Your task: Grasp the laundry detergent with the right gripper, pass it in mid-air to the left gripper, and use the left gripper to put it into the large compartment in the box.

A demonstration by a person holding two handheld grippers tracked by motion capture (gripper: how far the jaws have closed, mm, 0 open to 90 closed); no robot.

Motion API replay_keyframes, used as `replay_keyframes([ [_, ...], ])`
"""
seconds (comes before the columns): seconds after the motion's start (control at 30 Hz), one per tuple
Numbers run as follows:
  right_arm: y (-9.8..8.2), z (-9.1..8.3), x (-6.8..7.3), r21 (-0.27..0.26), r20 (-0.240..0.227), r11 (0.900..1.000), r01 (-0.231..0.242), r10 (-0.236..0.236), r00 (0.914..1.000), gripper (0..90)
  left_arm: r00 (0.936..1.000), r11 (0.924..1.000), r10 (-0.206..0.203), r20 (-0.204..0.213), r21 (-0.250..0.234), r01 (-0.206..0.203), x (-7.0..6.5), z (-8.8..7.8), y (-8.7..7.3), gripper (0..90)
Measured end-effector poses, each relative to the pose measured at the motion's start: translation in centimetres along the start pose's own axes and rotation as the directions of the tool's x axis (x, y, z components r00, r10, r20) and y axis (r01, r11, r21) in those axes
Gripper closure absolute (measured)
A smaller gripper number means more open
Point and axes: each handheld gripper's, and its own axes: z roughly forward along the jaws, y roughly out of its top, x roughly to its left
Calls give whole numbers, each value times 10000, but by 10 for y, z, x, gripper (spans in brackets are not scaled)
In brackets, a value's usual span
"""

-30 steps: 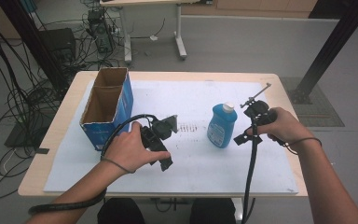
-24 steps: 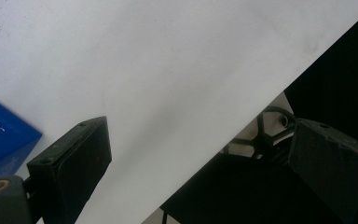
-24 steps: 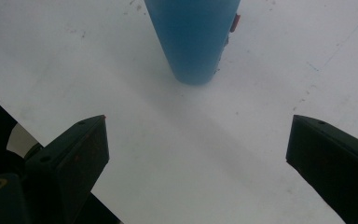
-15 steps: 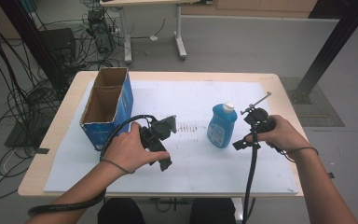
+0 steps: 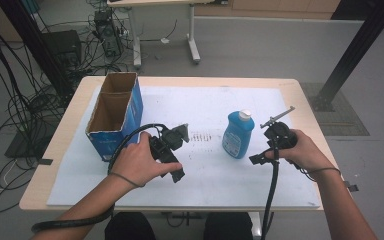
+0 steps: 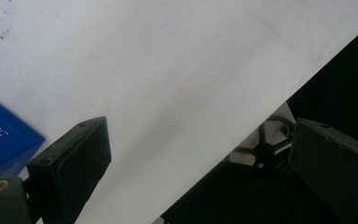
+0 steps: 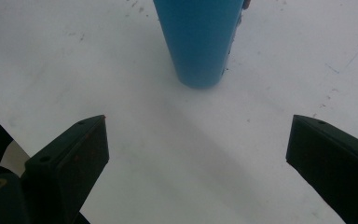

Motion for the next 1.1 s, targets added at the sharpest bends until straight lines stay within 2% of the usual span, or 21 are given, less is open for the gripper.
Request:
replay_keyframes([
  [0.2,-12,5,0,-438,36,9990,82,-81,10000,57,10000,10000,-36,-1,-8,36,0,1,-1,59],
  [0.4,-33,10,1,-1323,101,9912,-10,24,9999,57,10000,9999,-24,64,-105,25,1,1,-3,59],
  [0.73,-47,18,4,-1820,186,9833,42,-8,9998,51,10000,9999,-51,47,-140,52,2,3,-4,59],
  [1.1,-71,32,6,-2694,260,9630,-80,156,9995,48,9999,9998,-50,107,-215,52,2,4,-5,59],
])
